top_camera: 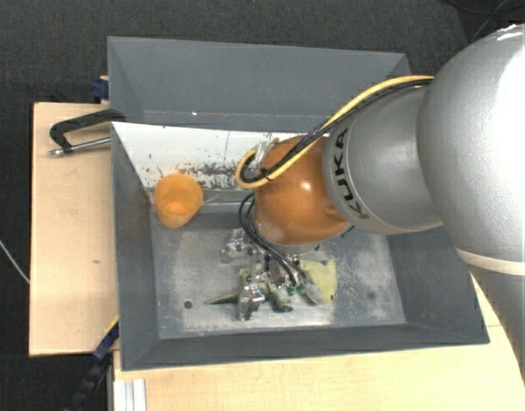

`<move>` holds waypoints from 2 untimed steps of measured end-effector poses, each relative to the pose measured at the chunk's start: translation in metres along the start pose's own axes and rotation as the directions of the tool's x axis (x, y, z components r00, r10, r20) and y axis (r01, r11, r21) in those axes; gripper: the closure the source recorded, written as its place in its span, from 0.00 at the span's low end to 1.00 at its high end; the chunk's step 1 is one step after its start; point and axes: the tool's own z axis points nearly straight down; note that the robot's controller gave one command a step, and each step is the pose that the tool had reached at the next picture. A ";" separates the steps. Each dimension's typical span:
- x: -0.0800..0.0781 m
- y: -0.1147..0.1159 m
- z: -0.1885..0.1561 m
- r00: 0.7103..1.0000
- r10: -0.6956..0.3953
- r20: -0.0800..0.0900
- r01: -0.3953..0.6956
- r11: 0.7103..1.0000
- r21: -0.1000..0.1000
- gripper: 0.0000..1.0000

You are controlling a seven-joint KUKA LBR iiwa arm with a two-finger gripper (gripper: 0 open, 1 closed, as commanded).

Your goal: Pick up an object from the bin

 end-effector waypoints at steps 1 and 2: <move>-0.001 0.001 -0.001 1.000 0.001 0.001 -0.001 1.000 -0.001 1.00; 0.011 0.000 -0.175 0.965 -0.261 0.006 0.261 0.965 0.002 1.00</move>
Offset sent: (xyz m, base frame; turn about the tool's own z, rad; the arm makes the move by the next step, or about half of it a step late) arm 0.0000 0.0000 0.0000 0.0000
